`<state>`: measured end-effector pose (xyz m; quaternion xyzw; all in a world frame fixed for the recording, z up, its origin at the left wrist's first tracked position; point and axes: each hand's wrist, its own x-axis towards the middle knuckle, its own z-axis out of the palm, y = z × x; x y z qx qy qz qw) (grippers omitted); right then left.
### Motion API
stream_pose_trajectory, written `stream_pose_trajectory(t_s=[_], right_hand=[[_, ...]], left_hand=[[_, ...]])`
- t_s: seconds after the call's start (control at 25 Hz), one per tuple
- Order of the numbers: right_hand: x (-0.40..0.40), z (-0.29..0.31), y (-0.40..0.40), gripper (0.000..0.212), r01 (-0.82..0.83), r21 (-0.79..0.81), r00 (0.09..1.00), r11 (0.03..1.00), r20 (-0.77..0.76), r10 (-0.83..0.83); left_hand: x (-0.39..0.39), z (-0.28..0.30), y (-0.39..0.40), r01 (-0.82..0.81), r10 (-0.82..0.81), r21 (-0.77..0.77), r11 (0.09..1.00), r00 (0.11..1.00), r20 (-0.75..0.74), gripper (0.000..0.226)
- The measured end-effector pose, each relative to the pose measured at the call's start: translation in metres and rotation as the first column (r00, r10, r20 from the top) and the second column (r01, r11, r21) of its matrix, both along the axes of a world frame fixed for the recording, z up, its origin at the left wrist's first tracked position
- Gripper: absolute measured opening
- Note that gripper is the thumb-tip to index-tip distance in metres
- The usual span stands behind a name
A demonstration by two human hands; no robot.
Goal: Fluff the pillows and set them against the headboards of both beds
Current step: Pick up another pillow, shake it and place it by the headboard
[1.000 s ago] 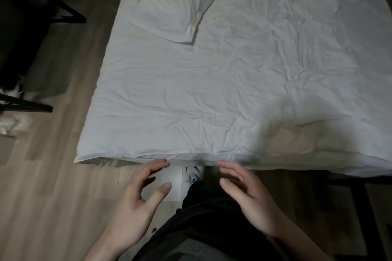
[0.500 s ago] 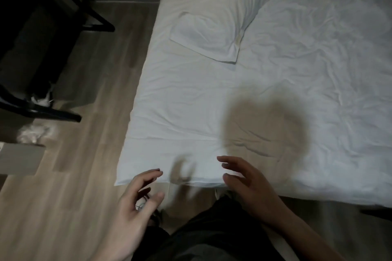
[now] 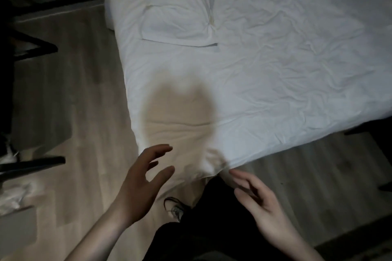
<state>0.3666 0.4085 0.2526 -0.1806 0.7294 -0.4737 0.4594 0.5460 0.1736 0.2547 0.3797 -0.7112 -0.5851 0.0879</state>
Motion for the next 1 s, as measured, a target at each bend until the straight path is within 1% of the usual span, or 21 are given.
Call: stream_pose_trajectory(t_s=[0.12,0.24,0.4,0.52,0.6,0.68,0.76,0.88,1.0], right_hand=[[0.012,0.000,-0.021,0.043,0.047,-0.003,0.999,0.999,-0.016,-0.047],[0.005,0.001,-0.060,0.041,0.014,-0.030,1.000,0.999,-0.017,-0.015],[-0.002,0.008,-0.116,0.035,-0.070,-0.109,0.997,0.992,-0.035,0.067],[0.006,0.011,-0.146,0.033,-0.063,-0.133,0.998,0.989,-0.032,0.060],[0.020,0.006,-0.161,0.035,-0.028,-0.115,1.000,0.993,-0.011,0.027],[0.041,0.000,-0.179,0.036,0.028,-0.086,0.999,0.996,0.023,-0.026],[0.067,-0.006,-0.206,0.035,0.078,-0.057,0.996,0.995,0.040,-0.076],[0.117,-0.012,-0.259,0.033,0.158,-0.026,0.987,0.987,0.006,-0.158],[0.167,-0.008,-0.318,0.032,0.301,-0.033,0.952,0.953,-0.036,-0.302]], left_hand=[[0.001,0.005,-0.020,0.025,-0.025,-0.023,0.999,1.000,0.000,0.044],[0.008,0.009,-0.031,-0.016,0.016,-0.058,0.998,1.000,0.006,0.046],[0.032,0.013,-0.053,-0.078,0.079,-0.099,0.992,0.997,0.012,0.050],[0.047,0.015,-0.083,-0.087,0.090,-0.112,0.990,0.996,0.026,0.048],[0.056,0.014,-0.111,-0.078,0.082,-0.090,0.993,0.996,0.041,0.047],[0.066,0.011,-0.139,-0.024,0.027,-0.080,0.997,0.999,0.037,0.042],[0.080,0.005,-0.173,0.037,-0.035,-0.088,0.995,0.999,0.031,0.041],[0.112,-0.010,-0.236,0.131,-0.129,-0.045,0.990,0.991,0.034,0.040],[0.159,-0.015,-0.310,0.184,-0.182,-0.037,0.982,0.981,0.067,0.038]])
